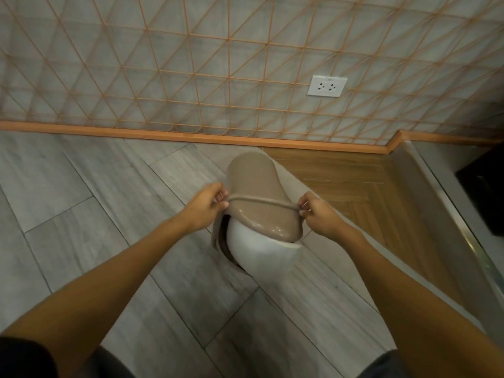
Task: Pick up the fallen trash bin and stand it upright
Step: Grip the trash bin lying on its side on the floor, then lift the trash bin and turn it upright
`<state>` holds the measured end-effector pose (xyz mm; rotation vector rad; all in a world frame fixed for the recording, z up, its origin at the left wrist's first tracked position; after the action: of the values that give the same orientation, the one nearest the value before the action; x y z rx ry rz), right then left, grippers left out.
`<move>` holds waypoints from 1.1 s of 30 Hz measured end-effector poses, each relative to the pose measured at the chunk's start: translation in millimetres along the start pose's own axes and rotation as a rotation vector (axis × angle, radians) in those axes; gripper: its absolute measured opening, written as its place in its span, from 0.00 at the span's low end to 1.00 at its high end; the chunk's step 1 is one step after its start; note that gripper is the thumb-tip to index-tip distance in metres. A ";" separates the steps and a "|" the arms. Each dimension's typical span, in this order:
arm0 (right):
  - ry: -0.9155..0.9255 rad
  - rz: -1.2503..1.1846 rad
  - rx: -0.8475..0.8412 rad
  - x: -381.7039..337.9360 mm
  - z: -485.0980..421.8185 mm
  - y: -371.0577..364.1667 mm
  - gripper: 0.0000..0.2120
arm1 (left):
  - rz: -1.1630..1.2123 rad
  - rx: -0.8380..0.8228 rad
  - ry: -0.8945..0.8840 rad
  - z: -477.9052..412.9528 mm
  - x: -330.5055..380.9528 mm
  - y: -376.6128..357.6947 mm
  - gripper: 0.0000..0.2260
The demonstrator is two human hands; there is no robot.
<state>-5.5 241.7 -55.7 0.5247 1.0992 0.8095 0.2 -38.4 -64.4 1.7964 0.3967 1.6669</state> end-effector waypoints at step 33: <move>-0.329 -0.770 0.077 -37.4 3.3 -12.2 0.12 | 0.558 0.386 0.483 -15.9 18.6 40.8 0.24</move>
<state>-7.0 204.7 -42.0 0.2453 0.9195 0.0049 -20.8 -53.3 -24.3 1.8657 0.4765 2.5834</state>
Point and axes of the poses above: each hand's wrist, its own z-axis away from the middle knuckle, its own y-axis out of the back of the hand, x = y × z, the point moved 2 cm from there along -z, towards the middle knuckle, and after that the axes turned 6 degrees about -y, right-handed, at the moved point
